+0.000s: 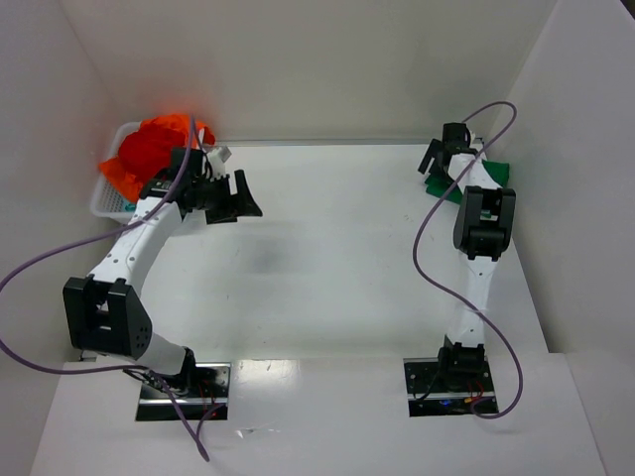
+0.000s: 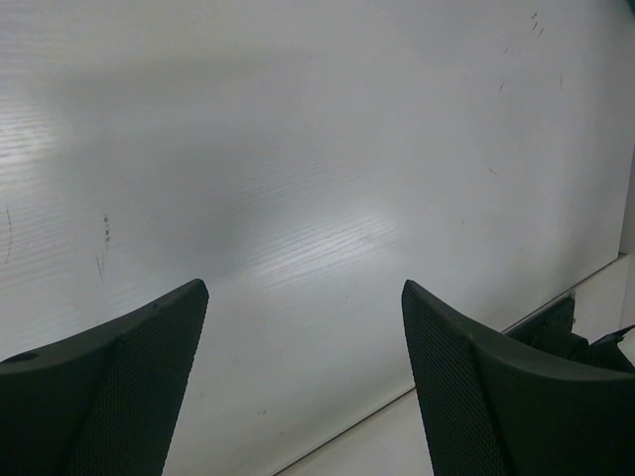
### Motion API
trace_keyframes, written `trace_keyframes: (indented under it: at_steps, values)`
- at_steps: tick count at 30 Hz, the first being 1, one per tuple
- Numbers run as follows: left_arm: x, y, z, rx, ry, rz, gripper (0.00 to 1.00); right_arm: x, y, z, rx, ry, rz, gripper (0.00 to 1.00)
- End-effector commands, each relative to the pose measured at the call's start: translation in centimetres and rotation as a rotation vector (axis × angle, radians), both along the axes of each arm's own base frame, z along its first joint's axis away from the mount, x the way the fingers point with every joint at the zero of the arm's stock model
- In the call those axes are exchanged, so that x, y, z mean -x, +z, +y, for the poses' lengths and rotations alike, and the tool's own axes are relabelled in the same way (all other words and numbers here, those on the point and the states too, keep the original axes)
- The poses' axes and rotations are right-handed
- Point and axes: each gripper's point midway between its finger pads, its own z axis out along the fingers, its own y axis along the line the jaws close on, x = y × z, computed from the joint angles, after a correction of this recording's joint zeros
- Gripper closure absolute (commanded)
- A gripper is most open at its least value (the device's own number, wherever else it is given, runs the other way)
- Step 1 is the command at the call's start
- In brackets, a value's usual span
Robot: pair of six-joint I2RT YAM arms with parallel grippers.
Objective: Fold and stack the t-shirts
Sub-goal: Put the neatly folded tshirt into the corner of the board with the right arm
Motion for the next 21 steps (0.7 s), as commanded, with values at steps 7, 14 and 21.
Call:
trace_keyframes:
  at_steps: [7,14,21]
  values:
    - [1.6,3.1,0.2,0.004,-0.025,-0.096,0.13,3.2,-0.3,2.3,-0.015,0.032,0.03,0.27]
    - [2.4,4.0,0.1,0.013,-0.031,-0.123,0.13,4.9,-1.6,4.3,-0.028,0.082,0.077,0.26]
    - [2.9,5.2,0.2,0.016,-0.031,-0.153,0.12,4.3,2.8,4.2,-0.003,0.055,0.009,0.0]
